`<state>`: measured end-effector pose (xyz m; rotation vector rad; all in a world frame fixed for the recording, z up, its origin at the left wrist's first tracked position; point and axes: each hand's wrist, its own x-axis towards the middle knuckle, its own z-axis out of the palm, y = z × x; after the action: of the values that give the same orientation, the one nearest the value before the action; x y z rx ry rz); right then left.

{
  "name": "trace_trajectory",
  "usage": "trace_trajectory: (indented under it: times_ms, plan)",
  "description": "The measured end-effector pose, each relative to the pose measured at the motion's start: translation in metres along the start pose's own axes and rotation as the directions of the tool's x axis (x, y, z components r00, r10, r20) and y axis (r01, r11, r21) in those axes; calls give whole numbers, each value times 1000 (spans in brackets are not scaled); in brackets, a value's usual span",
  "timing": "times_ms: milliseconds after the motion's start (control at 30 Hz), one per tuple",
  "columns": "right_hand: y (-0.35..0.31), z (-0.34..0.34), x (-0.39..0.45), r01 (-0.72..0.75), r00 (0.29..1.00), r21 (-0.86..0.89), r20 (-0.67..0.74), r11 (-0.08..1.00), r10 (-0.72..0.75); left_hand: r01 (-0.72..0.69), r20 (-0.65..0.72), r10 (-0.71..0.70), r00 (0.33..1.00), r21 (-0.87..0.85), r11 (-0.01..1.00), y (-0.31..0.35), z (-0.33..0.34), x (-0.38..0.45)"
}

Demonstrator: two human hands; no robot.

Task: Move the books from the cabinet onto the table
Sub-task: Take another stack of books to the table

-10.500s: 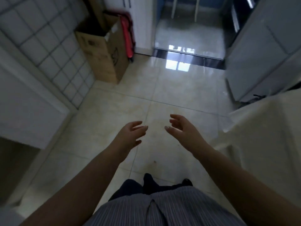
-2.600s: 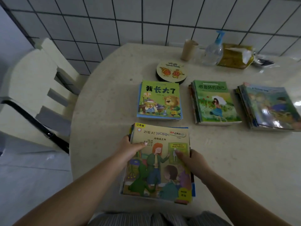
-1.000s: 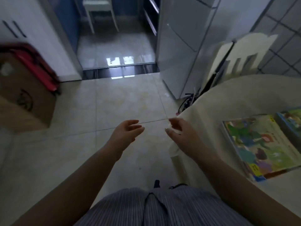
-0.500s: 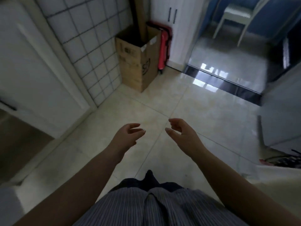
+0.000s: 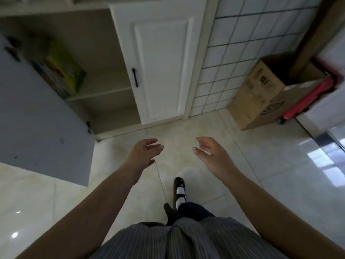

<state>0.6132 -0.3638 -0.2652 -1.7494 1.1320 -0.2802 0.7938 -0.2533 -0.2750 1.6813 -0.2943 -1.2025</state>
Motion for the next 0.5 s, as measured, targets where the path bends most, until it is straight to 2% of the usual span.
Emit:
trace_trajectory:
  times_ms: [167,300,500]
  plan:
    - [-35,23,85,54,987,-34,151,998,-48,-2,-142,-12,990,-101,995,26,-38,48]
    - [-70,38,155,85,973,-31,220,996,-76,-10,-236,-35,971,-183,983,55,-64,89]
    - [-123,73,243,163,917,-62,378,985,-128,-71,-381,-61,923,-324,943,84,-106,128]
